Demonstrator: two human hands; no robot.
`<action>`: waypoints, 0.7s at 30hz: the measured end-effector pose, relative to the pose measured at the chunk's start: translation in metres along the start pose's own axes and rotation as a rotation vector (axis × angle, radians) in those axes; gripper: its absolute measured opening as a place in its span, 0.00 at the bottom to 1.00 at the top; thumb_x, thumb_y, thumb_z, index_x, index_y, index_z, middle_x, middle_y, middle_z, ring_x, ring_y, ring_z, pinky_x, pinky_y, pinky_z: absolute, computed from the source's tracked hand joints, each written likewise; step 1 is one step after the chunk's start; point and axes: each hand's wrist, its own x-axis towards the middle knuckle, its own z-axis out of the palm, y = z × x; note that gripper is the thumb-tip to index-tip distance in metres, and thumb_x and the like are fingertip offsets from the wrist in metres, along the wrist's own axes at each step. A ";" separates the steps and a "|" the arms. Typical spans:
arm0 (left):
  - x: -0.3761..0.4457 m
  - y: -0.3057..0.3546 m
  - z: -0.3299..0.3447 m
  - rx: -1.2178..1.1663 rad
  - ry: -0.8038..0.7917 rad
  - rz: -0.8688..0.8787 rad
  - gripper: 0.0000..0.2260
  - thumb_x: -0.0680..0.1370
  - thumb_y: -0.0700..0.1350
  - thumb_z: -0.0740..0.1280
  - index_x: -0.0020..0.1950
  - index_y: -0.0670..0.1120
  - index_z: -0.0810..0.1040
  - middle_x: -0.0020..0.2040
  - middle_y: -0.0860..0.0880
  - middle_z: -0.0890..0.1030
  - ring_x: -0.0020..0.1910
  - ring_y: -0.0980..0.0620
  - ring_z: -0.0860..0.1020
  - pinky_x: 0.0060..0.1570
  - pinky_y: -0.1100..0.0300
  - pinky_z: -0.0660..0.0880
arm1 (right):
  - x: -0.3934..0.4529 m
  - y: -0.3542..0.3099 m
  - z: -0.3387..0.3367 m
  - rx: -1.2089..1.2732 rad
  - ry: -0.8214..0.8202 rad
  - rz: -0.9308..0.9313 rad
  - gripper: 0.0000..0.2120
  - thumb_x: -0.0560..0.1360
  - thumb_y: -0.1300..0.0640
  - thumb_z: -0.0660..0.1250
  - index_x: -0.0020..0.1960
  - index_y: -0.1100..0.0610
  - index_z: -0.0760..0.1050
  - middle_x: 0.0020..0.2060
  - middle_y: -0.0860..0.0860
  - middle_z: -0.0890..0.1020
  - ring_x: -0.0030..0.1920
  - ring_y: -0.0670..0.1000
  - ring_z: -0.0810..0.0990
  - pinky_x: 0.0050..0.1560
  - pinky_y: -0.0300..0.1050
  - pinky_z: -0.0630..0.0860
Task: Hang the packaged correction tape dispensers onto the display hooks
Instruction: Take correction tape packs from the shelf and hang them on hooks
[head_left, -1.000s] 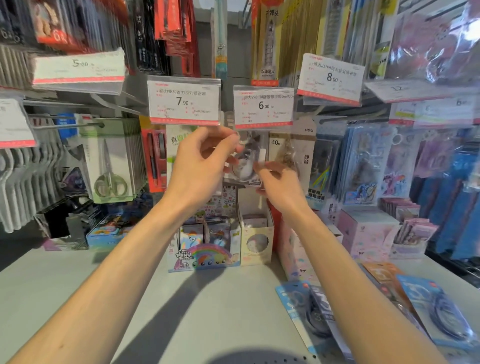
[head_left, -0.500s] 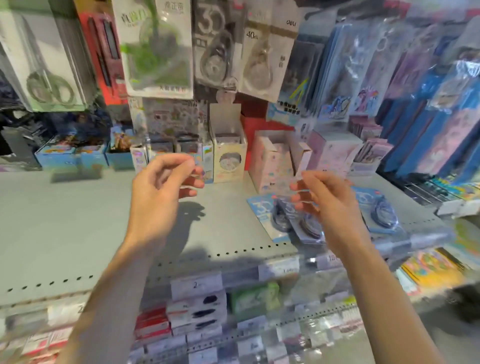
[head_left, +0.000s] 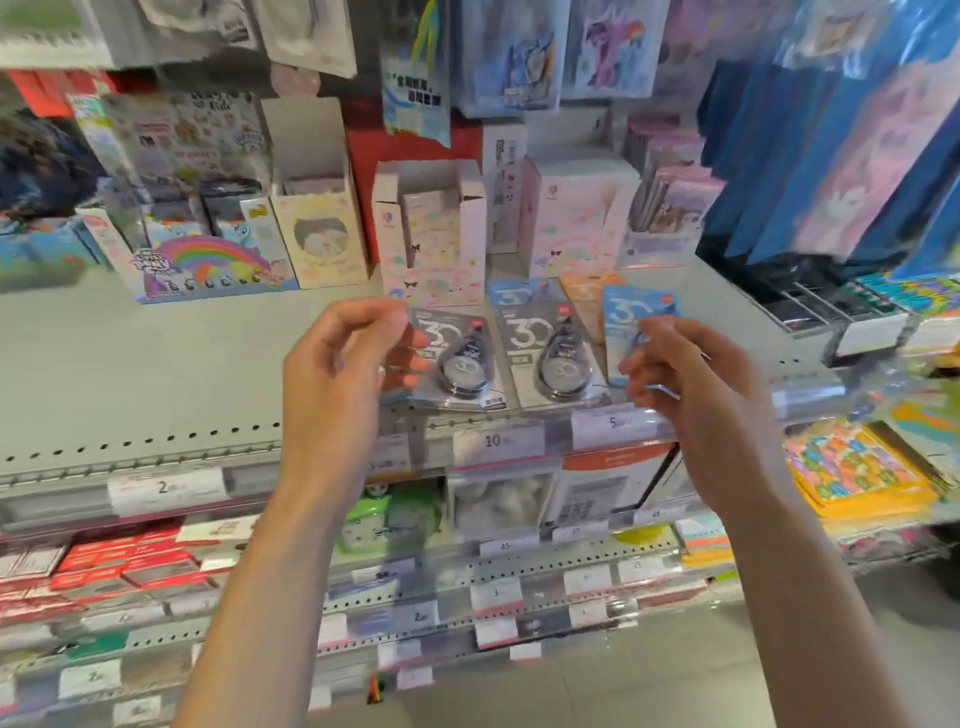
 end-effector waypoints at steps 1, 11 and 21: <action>-0.005 -0.006 0.019 0.009 0.020 0.005 0.05 0.76 0.45 0.70 0.43 0.52 0.85 0.38 0.49 0.85 0.36 0.50 0.83 0.36 0.62 0.78 | 0.008 -0.001 -0.018 -0.009 -0.018 0.005 0.06 0.81 0.55 0.70 0.46 0.55 0.82 0.34 0.52 0.85 0.31 0.48 0.80 0.34 0.37 0.77; -0.005 -0.036 0.141 0.132 0.033 0.032 0.07 0.81 0.37 0.66 0.47 0.46 0.81 0.35 0.51 0.85 0.33 0.54 0.81 0.34 0.64 0.78 | 0.094 -0.011 -0.128 -0.153 -0.112 0.057 0.05 0.82 0.57 0.68 0.51 0.58 0.80 0.33 0.50 0.85 0.31 0.48 0.79 0.33 0.37 0.76; 0.101 -0.095 0.190 0.873 -0.302 0.081 0.06 0.79 0.46 0.71 0.55 0.49 0.80 0.44 0.56 0.80 0.42 0.54 0.80 0.48 0.57 0.76 | 0.185 0.029 -0.113 -0.779 -0.243 0.069 0.09 0.80 0.51 0.70 0.54 0.55 0.83 0.46 0.51 0.86 0.44 0.52 0.84 0.44 0.46 0.79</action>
